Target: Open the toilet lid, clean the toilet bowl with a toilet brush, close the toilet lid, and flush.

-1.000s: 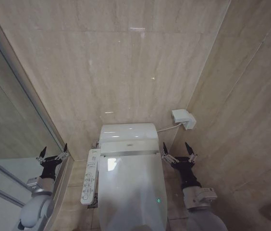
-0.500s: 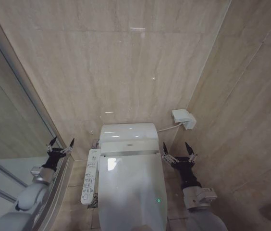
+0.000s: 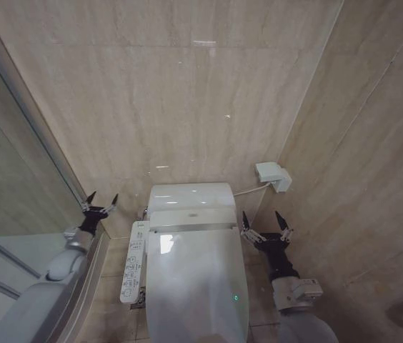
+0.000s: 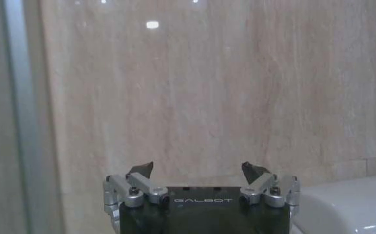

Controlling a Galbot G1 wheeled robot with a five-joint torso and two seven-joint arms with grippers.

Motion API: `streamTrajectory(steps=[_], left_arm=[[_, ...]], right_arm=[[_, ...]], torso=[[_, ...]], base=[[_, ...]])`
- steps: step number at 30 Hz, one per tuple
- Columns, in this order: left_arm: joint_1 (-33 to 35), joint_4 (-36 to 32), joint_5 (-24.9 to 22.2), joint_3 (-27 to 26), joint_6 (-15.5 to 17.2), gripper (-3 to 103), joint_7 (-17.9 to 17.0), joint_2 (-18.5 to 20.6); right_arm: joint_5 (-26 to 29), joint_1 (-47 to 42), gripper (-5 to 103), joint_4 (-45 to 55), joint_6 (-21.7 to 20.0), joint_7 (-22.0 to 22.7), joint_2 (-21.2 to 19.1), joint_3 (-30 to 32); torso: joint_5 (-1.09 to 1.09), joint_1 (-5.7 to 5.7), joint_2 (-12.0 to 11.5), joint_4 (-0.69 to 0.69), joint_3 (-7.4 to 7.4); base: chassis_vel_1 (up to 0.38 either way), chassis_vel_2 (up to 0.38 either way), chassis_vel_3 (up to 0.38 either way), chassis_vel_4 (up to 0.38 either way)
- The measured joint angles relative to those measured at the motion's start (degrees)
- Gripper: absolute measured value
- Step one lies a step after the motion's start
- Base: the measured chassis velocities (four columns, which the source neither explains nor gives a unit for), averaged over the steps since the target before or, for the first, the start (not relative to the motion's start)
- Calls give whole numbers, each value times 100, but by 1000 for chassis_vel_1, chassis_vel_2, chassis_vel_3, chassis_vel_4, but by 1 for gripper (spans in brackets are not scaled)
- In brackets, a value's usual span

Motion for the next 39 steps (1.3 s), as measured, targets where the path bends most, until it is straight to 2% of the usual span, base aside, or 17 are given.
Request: streamTrajectory(steps=[6, 7, 14, 15, 17, 21, 22, 23, 26, 29, 30, 39], left_arm=[[-491, 538, 12, 496, -104, 92, 242, -149], [-583, 653, 23, 559, -149, 81, 338, -159], [-967, 1076, 111, 927, -387, 81, 695, -153], [-1006, 1126, 116, 973, -427, 54, 775, -138], [-1042, 1188, 125, 1012, -478, 54, 871, -121], [-1191, 1561, 443, 1173, -879, 54, 1155, -44], [-1191, 1561, 443, 1173, -879, 54, 1155, -44], [-1212, 1640, 539, 1196, -977, 26, 1223, -23], [-1270, 1878, 798, 1203, -1221, 26, 1580, 19], [-1314, 2002, 872, 1206, -1298, 26, 1727, 30], [-1344, 2072, 895, 1214, -1339, 2, 1793, 34], [-1561, 2542, 1340, 1277, -1699, 0, 2154, -10]], right_arm=[[0, 1, 100, 0, 0, -1, 0, 0], [0, 1, 100, 0, 0, 0, 0, 0], [0, 1, 100, 0, 0, -1, 0, 0], [0, 1, 100, 0, 0, 0, 0, 0], [0, 1, 100, 0, 0, 0, 0, 0], [0, 1, 100, 0, 0, -1, 0, 0], [0, 1, 100, 0, 0, -1, 0, 0], [0, 1, 100, 0, 0, -1, 0, 0], [0, 1, 100, 0, 0, -1, 0, 0], [0, 1, 100, 0, 0, 0, 0, 0], [0, 1, 100, 0, 0, 0, 0, 0], [0, 1, 100, 0, 0, 0, 0, 0]], torso=[[0, 0, 0, 1, 0], [1, 0, 0, 1, 0], [1, 0, 0, 0, 0], [1, 0, 0, 0, 0], [1, 0, 0, 1, 0], [0, 0, 0, 1, 0], [0, 0, 0, 1, 0], [0, 0, 1, 1, 0], [0, 0, 1, 1, 0], [0, 0, 1, 2, 0], [0, 0, 1, 1, -1], [0, 0, 1, 1, -1]], base=[[0, 0, 0, 0], [0, 0, 0, 0], [0, 0, 0, 0], [0, 0, 0, 0], [0, 0, 0, 0], [0, 0, 0, 0], [0, 0, 0, 0], [0, 0, 0, 0], [0, 0, 0, 0], [0, 0, 0, 0], [0, 0, 0, 0], [0, 0, 0, 0]])
